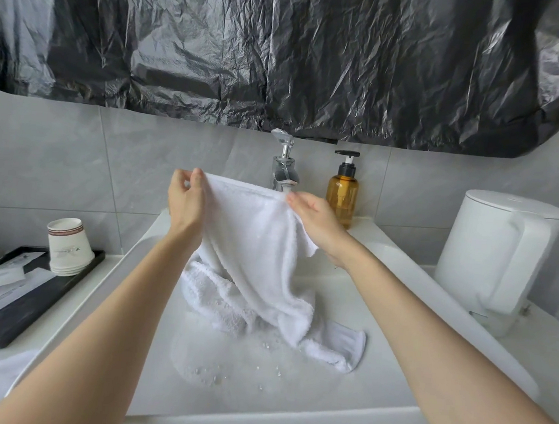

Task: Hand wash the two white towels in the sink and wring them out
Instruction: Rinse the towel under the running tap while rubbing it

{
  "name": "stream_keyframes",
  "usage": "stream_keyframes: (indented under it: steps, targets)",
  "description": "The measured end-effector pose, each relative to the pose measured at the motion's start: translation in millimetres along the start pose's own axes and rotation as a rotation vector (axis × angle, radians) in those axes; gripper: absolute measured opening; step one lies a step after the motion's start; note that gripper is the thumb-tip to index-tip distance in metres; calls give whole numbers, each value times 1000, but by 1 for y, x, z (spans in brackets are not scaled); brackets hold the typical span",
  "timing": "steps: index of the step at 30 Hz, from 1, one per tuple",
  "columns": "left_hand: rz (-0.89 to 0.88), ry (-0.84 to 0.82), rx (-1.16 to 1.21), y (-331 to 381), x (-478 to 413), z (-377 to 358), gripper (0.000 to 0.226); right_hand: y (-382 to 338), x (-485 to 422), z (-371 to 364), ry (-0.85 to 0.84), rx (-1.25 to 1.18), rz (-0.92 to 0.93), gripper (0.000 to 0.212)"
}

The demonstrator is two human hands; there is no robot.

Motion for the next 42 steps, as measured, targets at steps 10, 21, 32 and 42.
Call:
stream_keyframes:
  steps: [10, 21, 32, 42]
  targets:
    - [-95, -222, -39, 15, 18, -22, 30, -1, -1, 34, 307, -136, -12, 33]
    - [9, -481, 22, 14, 45, -54, 33, -8, 9, 64, 637, -193, 5, 44]
    - [172, -297, 137, 10, 19, -19, 37, -2, 2, 37, 363, -5, -4, 53]
    - [227, -260, 269, 1, 1, -4, 34, 11, 4, 12, -75, -34, -275, 9]
Point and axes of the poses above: each hand's wrist, its own x-axis away from the middle knuckle, its own z-axis out of the back of the hand, y = z × x, the point moved 4 cm from there along -x, towards the middle knuckle, and after that the axes turned 15 degrees about -x, right-handed, at the moved point
